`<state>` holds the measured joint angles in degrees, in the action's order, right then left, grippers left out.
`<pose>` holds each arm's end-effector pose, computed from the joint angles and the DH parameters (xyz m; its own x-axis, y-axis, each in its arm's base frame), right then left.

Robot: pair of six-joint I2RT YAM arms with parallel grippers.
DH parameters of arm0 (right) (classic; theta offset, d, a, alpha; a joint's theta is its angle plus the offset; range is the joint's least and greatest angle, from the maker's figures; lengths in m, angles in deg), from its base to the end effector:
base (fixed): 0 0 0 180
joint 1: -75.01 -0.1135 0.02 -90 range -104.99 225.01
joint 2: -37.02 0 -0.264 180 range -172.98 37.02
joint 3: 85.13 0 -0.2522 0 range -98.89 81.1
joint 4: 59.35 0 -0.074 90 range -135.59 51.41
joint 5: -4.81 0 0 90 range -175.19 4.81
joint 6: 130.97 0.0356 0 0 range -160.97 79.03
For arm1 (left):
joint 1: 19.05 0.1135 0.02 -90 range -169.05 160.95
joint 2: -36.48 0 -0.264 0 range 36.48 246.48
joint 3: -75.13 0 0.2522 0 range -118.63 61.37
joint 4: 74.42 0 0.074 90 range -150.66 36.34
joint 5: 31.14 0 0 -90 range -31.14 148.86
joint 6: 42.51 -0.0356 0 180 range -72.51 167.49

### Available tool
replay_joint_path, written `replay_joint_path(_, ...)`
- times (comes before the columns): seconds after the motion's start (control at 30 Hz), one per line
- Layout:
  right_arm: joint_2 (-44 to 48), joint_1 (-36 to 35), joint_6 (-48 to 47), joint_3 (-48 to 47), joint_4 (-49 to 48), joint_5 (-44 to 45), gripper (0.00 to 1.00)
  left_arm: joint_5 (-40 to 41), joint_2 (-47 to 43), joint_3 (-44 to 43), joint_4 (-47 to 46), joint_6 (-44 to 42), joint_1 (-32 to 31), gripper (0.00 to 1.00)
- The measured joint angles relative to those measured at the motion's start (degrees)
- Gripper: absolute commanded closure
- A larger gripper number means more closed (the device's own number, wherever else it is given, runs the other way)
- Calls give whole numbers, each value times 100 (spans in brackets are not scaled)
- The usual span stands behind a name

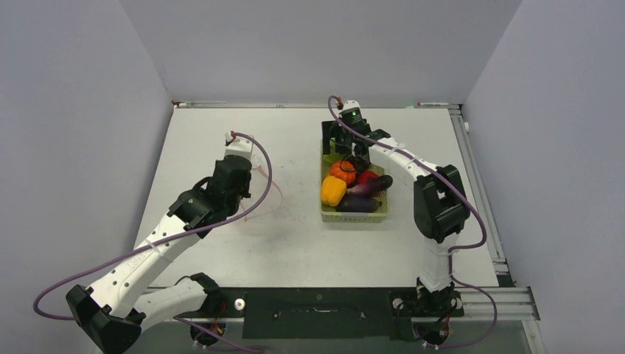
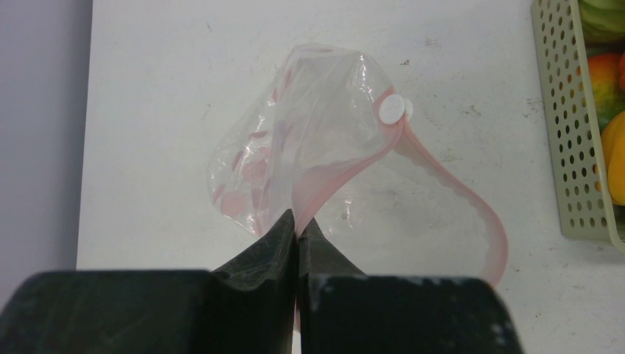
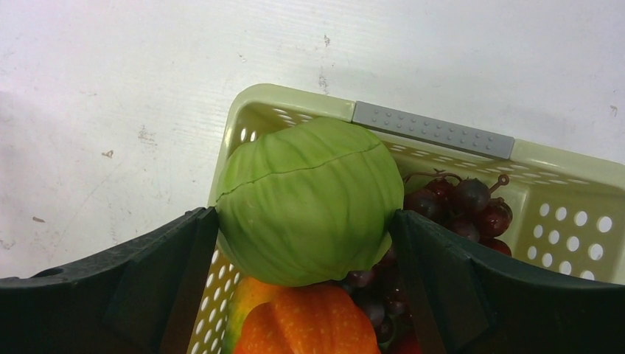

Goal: Place the food in the zip-top bag and seal the zipper
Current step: Pick up the fake fruit from the bin.

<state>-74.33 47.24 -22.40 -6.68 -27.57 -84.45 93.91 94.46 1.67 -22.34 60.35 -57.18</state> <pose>0.3954 0.2077 0.2437 -0.7023 -0.0099 -0.7118 -0.2465 0.9414 0.2301 0.1746 -0.1110 0.3432 -0.4890 0.1522 -0.8589 0.0348 0.9873 0.1551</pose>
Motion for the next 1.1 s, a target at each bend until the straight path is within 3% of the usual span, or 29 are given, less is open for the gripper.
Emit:
replay_joint_path(0.1, -9, 0, -2, 0, 2, 7, 4, 2, 0, 0, 0, 0, 0, 100)
replay_joint_path(0.3, -9, 0, -20, 2, 0, 7, 25, 2, 0, 0, 0, 0, 0, 100)
replay_joint_path(0.63, -7, 0, -44, 76, -85, 28, 49, 2, 0, 0, 0, 0, 0, 100)
replay_joint_path(1.1, 264, -2, -127, 245, -79, 267, 54, -2, 0, 0, 0, 0, 0, 100)
